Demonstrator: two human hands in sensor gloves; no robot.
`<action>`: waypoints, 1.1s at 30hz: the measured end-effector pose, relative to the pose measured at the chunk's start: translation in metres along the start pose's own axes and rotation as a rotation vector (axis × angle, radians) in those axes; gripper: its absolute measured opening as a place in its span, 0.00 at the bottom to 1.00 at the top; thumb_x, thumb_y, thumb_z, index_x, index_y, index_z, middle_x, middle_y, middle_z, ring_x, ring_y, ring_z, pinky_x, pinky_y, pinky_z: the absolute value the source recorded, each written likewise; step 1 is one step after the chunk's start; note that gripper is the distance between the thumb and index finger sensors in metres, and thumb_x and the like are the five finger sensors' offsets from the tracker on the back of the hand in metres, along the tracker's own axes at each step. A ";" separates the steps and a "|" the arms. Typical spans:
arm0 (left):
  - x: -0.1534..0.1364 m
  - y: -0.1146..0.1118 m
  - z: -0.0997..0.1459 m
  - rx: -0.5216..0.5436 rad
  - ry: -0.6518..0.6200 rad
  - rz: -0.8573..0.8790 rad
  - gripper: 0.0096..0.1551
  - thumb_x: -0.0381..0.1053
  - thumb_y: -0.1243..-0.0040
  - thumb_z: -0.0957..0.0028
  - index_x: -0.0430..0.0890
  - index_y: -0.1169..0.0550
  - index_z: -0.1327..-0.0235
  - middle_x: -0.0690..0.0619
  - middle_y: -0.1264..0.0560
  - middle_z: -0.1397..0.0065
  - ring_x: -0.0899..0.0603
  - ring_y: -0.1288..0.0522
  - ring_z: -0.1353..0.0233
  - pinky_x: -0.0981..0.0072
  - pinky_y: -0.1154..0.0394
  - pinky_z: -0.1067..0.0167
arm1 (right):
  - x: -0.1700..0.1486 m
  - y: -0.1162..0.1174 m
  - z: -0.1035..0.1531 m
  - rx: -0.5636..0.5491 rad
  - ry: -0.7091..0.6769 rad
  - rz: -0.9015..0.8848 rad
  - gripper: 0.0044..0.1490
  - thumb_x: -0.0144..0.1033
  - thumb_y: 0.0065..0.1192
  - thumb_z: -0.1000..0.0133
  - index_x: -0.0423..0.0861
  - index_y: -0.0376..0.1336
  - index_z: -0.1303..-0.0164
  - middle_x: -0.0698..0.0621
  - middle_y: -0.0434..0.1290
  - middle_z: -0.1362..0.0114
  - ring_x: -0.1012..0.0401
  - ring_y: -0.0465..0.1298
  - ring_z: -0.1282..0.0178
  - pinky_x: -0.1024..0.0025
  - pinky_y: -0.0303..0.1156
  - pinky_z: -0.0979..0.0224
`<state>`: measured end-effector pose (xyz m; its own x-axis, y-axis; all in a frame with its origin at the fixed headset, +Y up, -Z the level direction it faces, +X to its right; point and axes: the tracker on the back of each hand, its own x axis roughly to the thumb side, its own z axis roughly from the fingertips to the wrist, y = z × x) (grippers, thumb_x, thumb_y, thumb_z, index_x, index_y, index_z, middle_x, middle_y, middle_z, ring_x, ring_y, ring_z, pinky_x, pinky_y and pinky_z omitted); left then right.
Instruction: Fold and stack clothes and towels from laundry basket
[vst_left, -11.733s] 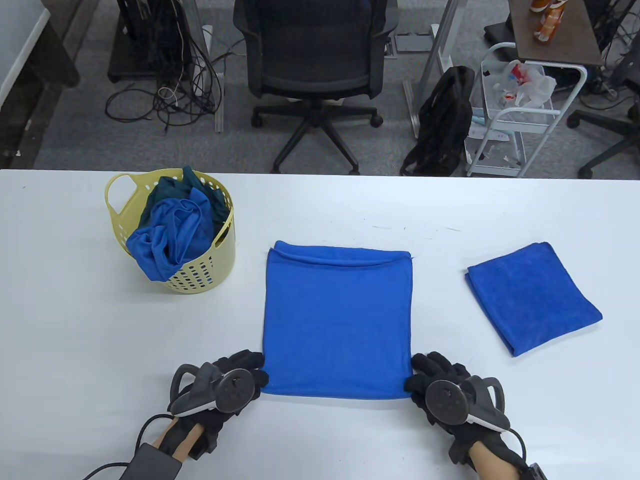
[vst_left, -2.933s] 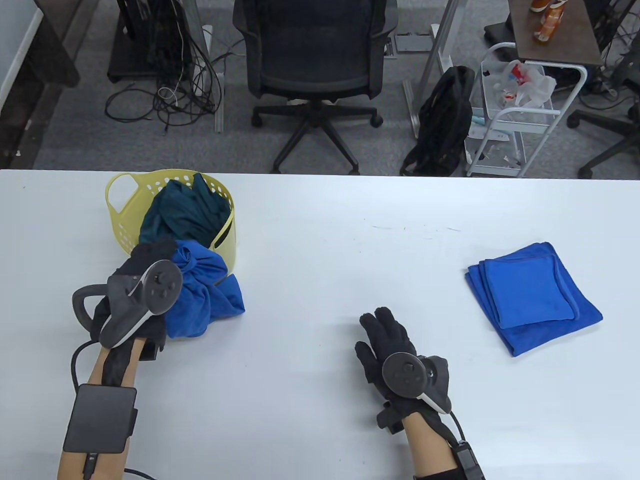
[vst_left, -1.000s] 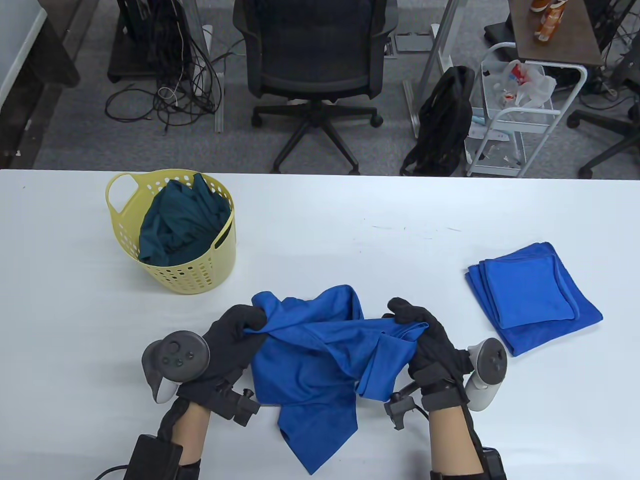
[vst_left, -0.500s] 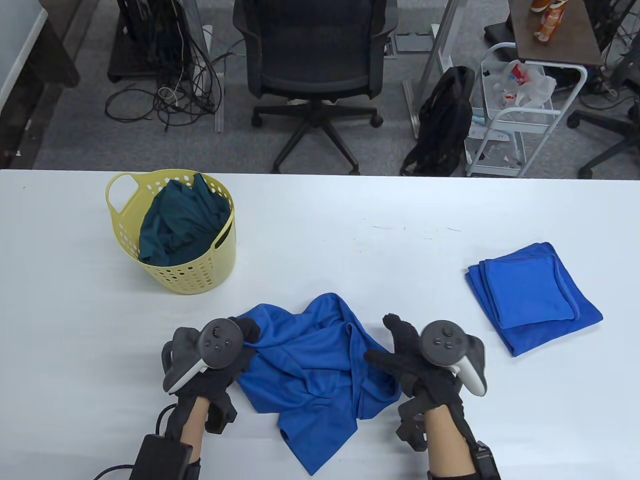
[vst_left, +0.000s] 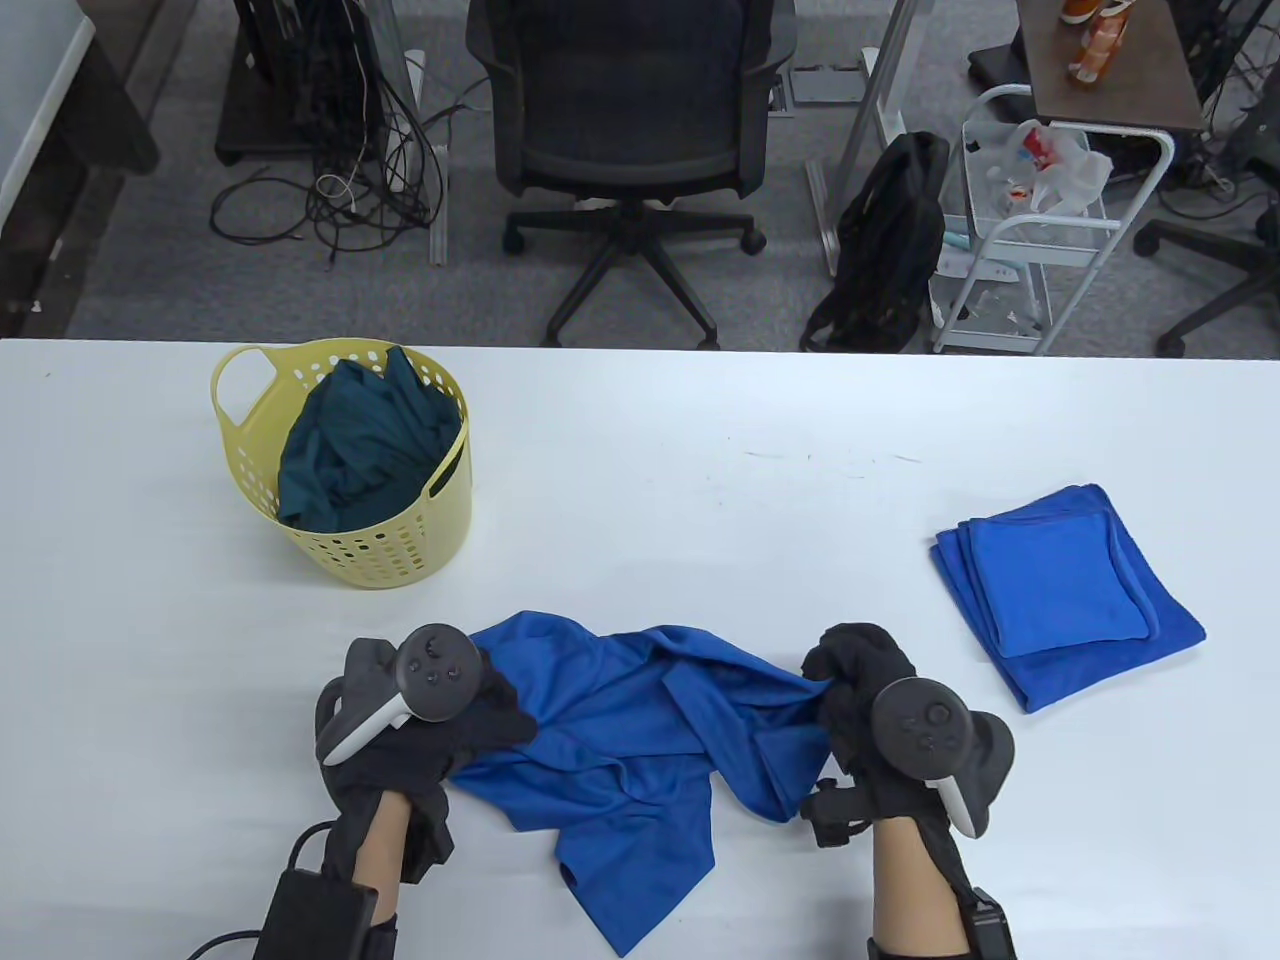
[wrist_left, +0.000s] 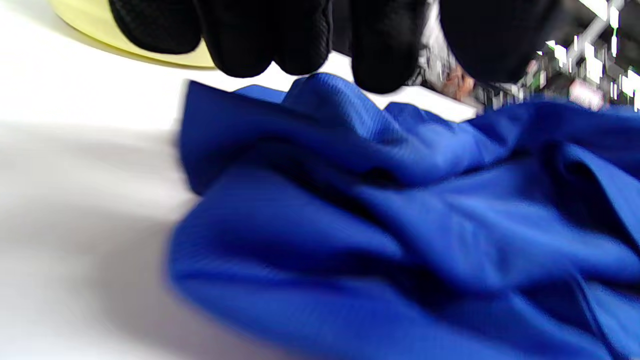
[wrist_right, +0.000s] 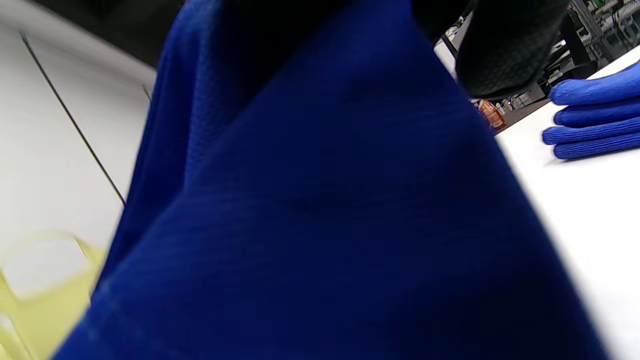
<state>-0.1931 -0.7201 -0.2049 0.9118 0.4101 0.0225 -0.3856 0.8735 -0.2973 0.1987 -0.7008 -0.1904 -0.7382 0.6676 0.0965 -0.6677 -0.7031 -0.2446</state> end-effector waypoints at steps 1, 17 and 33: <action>0.001 -0.008 -0.003 0.032 0.004 0.023 0.43 0.65 0.37 0.43 0.51 0.33 0.16 0.29 0.41 0.10 0.25 0.32 0.19 0.30 0.32 0.28 | -0.001 -0.003 0.000 -0.032 0.002 -0.045 0.17 0.13 0.58 0.40 0.52 0.71 0.57 0.46 0.71 0.31 0.46 0.74 0.32 0.35 0.69 0.30; -0.007 0.043 0.032 0.309 -0.178 0.467 0.26 0.57 0.47 0.31 0.45 0.29 0.26 0.50 0.16 0.39 0.48 0.14 0.48 0.50 0.18 0.43 | -0.016 -0.032 0.002 -0.182 0.101 -0.098 0.26 0.23 0.57 0.34 0.41 0.62 0.24 0.37 0.68 0.28 0.49 0.76 0.40 0.41 0.72 0.33; -0.015 0.025 0.022 0.181 -0.253 1.195 0.29 0.50 0.51 0.29 0.35 0.37 0.23 0.44 0.22 0.32 0.53 0.12 0.41 0.59 0.15 0.40 | 0.062 0.118 0.038 0.935 -0.329 0.503 0.43 0.41 0.66 0.38 0.51 0.50 0.13 0.27 0.41 0.10 0.23 0.43 0.19 0.18 0.48 0.27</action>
<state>-0.2196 -0.6981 -0.1915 -0.0713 0.9973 0.0171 -0.9901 -0.0687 -0.1224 0.0704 -0.7512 -0.1770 -0.8418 0.2546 0.4760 0.0081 -0.8757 0.4827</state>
